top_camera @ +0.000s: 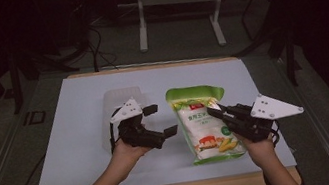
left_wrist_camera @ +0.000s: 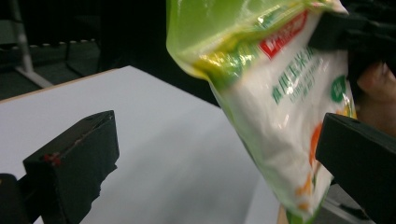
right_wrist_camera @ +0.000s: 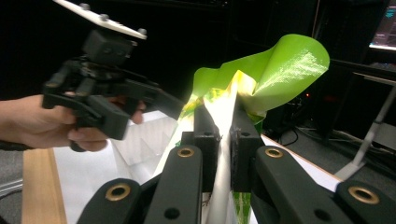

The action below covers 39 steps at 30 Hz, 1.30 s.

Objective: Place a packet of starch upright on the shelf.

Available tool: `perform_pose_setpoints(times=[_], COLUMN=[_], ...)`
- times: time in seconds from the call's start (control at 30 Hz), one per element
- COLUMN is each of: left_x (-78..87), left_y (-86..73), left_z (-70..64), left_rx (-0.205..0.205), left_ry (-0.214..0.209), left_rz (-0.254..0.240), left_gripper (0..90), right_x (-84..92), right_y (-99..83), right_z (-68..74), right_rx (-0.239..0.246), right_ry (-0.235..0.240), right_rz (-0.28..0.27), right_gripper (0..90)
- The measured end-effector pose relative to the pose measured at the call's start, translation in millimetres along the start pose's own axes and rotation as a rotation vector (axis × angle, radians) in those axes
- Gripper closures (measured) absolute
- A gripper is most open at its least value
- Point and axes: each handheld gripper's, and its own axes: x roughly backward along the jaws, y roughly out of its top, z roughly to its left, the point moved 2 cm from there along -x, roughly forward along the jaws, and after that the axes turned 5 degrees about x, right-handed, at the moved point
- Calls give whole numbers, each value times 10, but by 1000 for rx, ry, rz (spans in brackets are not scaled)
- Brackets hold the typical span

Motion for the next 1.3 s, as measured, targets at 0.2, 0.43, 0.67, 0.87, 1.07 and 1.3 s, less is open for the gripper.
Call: perform_pose_setpoints(times=[0.2,0.43,0.67,0.87,1.07,1.3], left_x=[-151,-265,-340,-341,-298,-269], left_y=[31,38,19,27,45,48], left_z=[-16,-23,-68,-98,-84,-144], left_rx=[-3,22,47,23,33,-43], left_ry=[-37,-114,-206,-248,-254,-235], left_rz=[15,16,38,48,37,41], left_gripper=[0,113,167,358,617,743], right_x=[-2,-25,-64,-106,-122,-136], right_y=[21,30,29,31,-33,-122], right_z=[33,82,116,173,144,83], right_rx=[9,20,26,63,56,35], right_ry=[13,32,48,53,44,49], right_rz=[-17,-28,-44,-38,-42,-53], right_gripper=[847,846,847,847,846,844])
